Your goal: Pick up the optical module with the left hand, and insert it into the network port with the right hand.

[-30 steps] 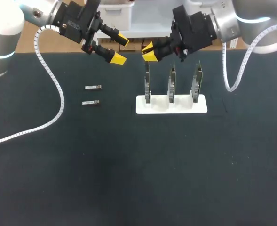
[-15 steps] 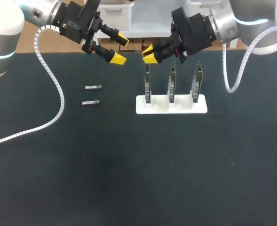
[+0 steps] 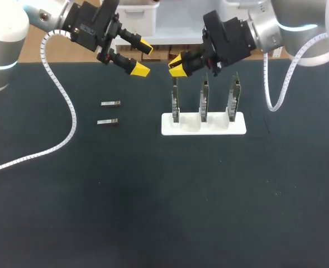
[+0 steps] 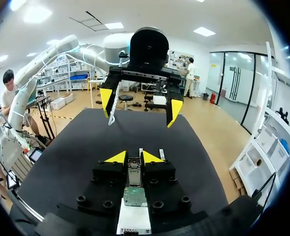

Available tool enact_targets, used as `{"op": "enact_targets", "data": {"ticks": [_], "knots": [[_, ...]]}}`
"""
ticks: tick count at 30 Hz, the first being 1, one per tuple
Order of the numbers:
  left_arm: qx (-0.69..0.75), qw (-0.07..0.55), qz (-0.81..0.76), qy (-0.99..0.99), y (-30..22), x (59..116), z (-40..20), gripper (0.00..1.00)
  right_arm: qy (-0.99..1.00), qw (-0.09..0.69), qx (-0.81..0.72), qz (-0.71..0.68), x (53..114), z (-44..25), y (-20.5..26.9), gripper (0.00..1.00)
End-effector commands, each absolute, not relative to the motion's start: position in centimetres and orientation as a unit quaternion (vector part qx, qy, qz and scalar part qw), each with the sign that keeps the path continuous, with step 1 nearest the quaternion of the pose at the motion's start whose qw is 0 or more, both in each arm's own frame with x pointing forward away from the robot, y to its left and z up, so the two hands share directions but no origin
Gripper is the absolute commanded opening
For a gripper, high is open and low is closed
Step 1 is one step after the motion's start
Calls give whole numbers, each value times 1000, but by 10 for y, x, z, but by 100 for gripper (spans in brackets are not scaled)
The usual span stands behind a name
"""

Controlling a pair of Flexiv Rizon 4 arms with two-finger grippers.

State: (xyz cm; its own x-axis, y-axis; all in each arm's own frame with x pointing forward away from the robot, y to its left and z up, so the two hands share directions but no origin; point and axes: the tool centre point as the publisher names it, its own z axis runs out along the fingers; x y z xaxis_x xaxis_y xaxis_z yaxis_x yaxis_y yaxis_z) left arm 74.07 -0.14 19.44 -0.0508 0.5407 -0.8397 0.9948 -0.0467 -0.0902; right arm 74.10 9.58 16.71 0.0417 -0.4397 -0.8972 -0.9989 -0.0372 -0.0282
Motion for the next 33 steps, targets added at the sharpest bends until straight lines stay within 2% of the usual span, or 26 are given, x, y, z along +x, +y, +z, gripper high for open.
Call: {"op": "enact_targets", "data": {"ticks": [1, 22, 23, 24, 25, 33], "knots": [[619, 300, -374, 622, -2, 741, 195, 100, 584, 374, -616, 373, 741, 165, 98, 0], [619, 300, -374, 622, -2, 741, 195, 100, 589, 367, -615, 374, 745, 157, 99, 0], [619, 300, -374, 622, -2, 741, 195, 100, 591, 368, -613, 374, 744, 159, 99, 4], [619, 300, -374, 622, -2, 741, 195, 100, 592, 368, -611, 375, 744, 160, 99, 44], [619, 300, -374, 622, -2, 741, 195, 100, 593, 367, -611, 375, 745, 160, 98, 100], [619, 300, -374, 622, -2, 741, 195, 100, 597, 367, -606, 377, 749, 165, 97, 100]]}}
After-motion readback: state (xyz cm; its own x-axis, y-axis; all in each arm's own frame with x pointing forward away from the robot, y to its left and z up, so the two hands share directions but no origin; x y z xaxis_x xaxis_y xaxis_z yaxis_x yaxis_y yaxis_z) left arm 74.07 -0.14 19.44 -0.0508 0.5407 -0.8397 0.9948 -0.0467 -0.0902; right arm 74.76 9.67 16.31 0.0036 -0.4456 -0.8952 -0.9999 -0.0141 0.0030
